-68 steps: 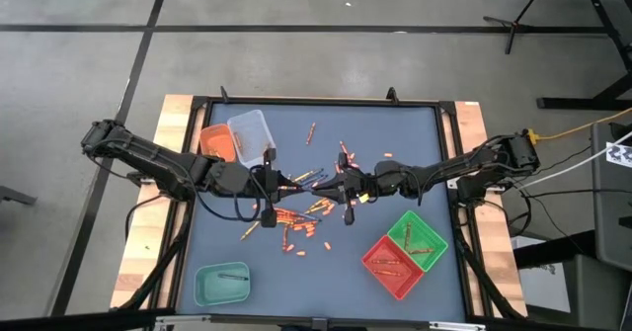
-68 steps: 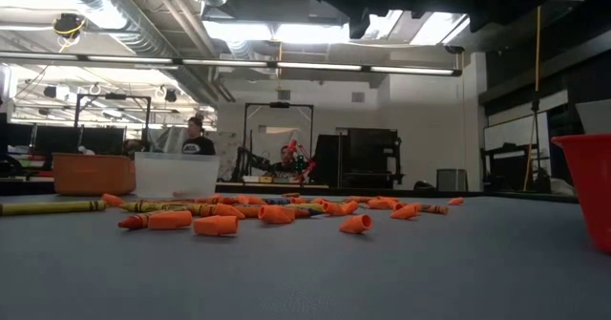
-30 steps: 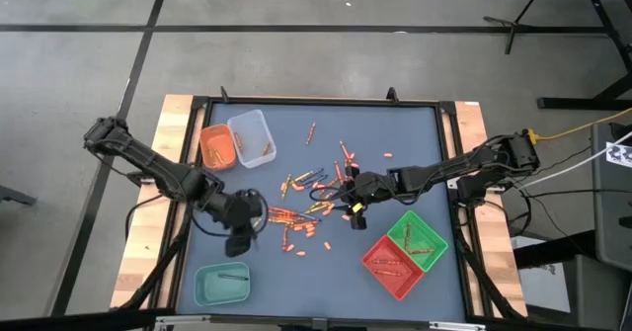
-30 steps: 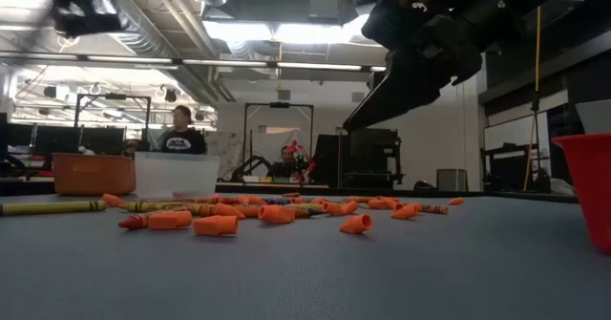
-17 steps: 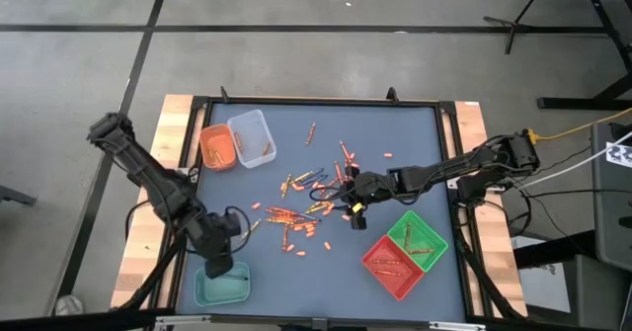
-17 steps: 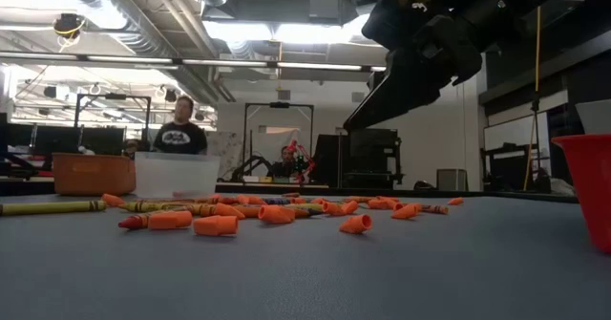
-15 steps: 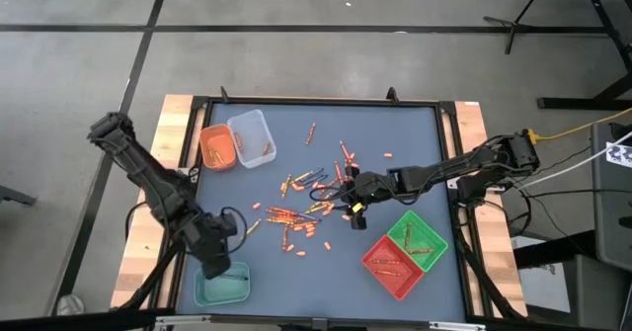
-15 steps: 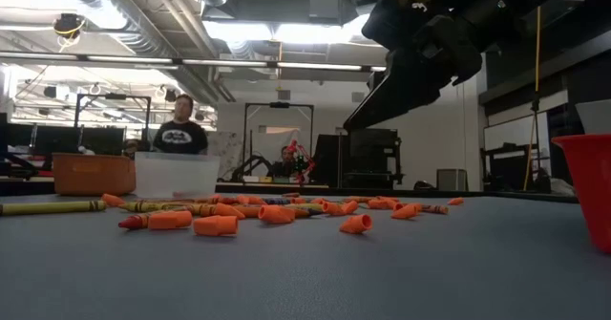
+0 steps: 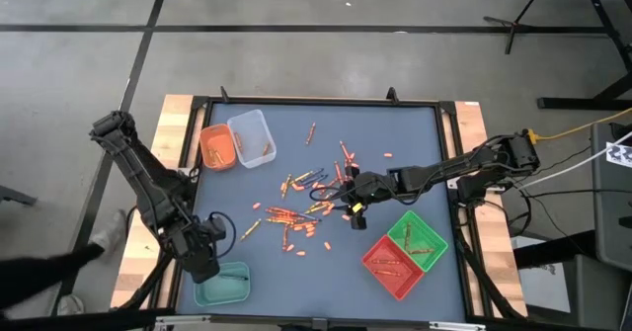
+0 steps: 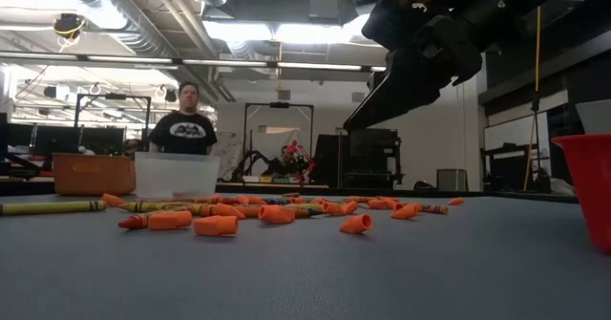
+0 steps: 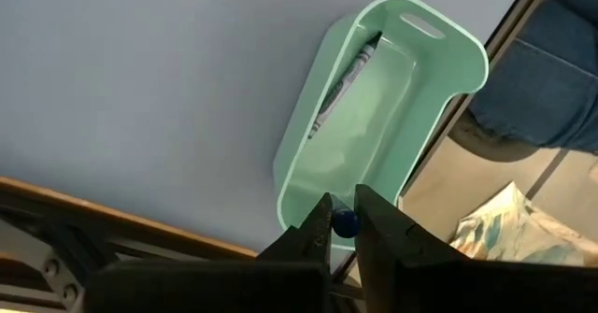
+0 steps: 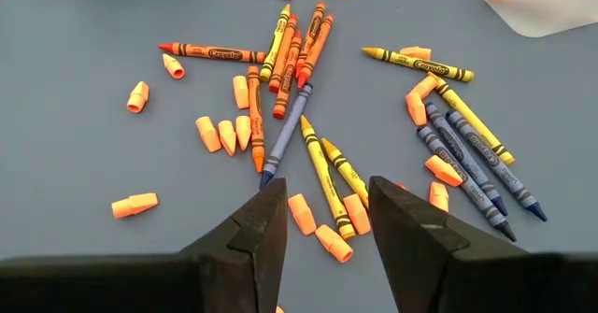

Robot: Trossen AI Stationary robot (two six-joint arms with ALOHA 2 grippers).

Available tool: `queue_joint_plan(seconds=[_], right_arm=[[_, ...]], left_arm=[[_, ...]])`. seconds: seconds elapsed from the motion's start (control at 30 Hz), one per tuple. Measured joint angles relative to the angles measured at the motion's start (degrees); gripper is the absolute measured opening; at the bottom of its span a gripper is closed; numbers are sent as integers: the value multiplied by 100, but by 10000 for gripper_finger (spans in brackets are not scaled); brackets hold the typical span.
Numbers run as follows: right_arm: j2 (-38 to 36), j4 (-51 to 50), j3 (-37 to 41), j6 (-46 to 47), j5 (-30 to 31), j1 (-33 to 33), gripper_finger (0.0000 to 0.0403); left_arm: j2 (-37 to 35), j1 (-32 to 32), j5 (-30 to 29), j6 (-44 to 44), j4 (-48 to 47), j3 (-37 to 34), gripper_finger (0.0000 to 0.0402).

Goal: Sort crayons
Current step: Put the blue crayon into the blue bin, then put the light orange crayon into the green bin

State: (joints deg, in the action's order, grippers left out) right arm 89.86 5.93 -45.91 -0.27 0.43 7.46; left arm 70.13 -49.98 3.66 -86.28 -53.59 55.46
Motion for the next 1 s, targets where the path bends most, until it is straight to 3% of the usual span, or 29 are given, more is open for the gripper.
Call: queue_joint_plan(seconds=[0.43, 0.8, 1.0], right_arm=[[0, -2, 0, 0, 0, 0, 150], [0, -2, 0, 0, -1, 0, 150], [1, -2, 0, 132, 277, 2, 150]], left_arm=[[-1, 2, -264, -226, 1, 0, 17], [0, 2, -353, -466, 6, 0, 105], [0, 2, -1671, -465, 6, 0, 127]])
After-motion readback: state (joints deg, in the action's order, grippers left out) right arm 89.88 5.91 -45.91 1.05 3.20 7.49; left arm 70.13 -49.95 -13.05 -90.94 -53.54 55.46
